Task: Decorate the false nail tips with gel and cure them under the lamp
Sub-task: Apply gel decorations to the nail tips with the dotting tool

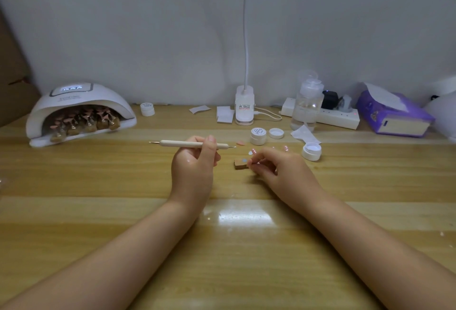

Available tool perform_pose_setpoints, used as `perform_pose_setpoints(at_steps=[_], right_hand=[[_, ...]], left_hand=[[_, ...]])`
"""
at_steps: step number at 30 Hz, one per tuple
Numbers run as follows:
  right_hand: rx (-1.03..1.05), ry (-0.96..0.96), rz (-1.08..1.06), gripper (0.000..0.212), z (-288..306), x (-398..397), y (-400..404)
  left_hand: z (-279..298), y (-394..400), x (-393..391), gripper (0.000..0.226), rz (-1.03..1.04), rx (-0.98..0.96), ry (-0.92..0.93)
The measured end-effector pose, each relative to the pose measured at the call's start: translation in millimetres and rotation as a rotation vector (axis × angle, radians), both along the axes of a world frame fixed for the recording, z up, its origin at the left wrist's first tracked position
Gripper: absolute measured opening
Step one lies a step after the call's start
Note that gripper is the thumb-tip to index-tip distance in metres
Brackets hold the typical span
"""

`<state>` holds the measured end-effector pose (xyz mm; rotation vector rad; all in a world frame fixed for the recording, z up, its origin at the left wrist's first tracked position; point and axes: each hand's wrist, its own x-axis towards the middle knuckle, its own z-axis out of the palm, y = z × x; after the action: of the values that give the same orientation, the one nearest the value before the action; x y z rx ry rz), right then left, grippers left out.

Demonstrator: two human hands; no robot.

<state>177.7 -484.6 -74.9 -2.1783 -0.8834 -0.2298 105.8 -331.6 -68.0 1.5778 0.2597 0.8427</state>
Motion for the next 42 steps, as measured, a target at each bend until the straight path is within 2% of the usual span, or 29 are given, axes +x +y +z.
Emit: perform_pose_setpoints(at_steps=[7,13,30,42], right_hand=[[0.022,0.025,0.0,0.007,-0.7,1.8,0.3],[0.154,0.043,0.025,0.008,1.4,0.7,2.0],[0.251,-0.066,0.097,0.004,-0.7,-5.7,6.5],[0.285,0.018,0.056,0.002,-4.7,-0.5,5.0]], left_hand=[[-2.7,-0.4,-0.6,0.029,-0.017,0.064,-0.011],[-3.3,0.0,-1.8,0.027,-0.042,0.097,-0.035],[-4.2,-3.2,-4.1,0.025,-0.064,0.153,-0.081],[-3.4,-5.4,-5.3,0.025,-0.068,0.161,-0.074]])
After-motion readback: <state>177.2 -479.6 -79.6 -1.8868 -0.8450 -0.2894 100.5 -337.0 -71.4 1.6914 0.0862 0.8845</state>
